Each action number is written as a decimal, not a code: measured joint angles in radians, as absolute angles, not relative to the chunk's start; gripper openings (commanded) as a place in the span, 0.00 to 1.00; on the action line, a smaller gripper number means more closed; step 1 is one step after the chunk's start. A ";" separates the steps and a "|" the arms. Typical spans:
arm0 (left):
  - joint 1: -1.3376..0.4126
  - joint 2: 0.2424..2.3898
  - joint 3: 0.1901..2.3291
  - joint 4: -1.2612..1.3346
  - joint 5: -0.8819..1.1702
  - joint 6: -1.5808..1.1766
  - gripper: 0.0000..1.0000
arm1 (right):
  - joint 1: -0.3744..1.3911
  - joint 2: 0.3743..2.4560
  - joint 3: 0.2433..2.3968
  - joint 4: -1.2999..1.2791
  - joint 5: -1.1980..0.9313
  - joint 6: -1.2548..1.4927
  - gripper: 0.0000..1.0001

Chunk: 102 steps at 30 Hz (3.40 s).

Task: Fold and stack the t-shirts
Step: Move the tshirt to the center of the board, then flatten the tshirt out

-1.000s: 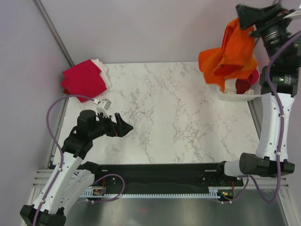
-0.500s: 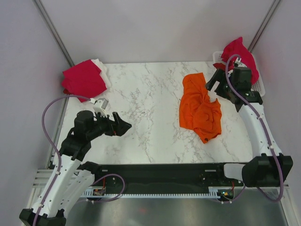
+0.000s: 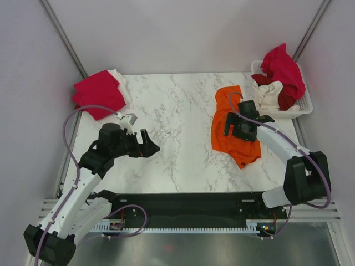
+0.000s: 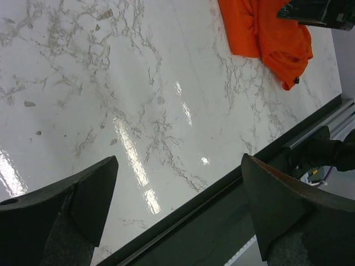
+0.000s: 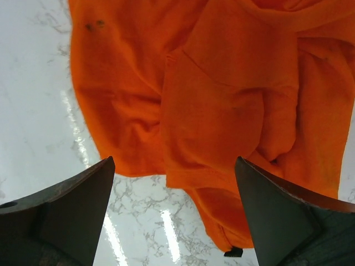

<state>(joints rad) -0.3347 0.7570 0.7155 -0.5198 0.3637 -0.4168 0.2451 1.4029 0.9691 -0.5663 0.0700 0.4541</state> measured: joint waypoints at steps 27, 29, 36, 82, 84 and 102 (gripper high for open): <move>-0.374 0.726 0.721 -0.578 0.154 -0.416 0.99 | 0.212 1.014 1.300 -0.729 0.522 0.430 0.33; -0.392 0.745 0.739 -0.582 0.132 -0.416 0.99 | 0.120 0.889 1.271 -0.715 0.597 0.458 0.97; -0.537 0.902 0.850 -0.579 0.065 -0.417 1.00 | 0.052 0.977 1.018 -0.734 0.509 0.521 0.98; -0.873 2.390 1.785 -0.033 0.341 -0.844 0.68 | 0.052 0.754 0.711 -0.603 -0.016 0.525 0.98; -0.872 2.397 1.794 -0.031 0.339 -0.853 0.68 | 0.052 0.752 0.711 -0.603 -0.022 0.523 0.98; -0.869 2.308 1.748 -0.137 0.064 -0.758 0.69 | 0.052 0.751 0.711 -0.605 -0.032 0.518 0.98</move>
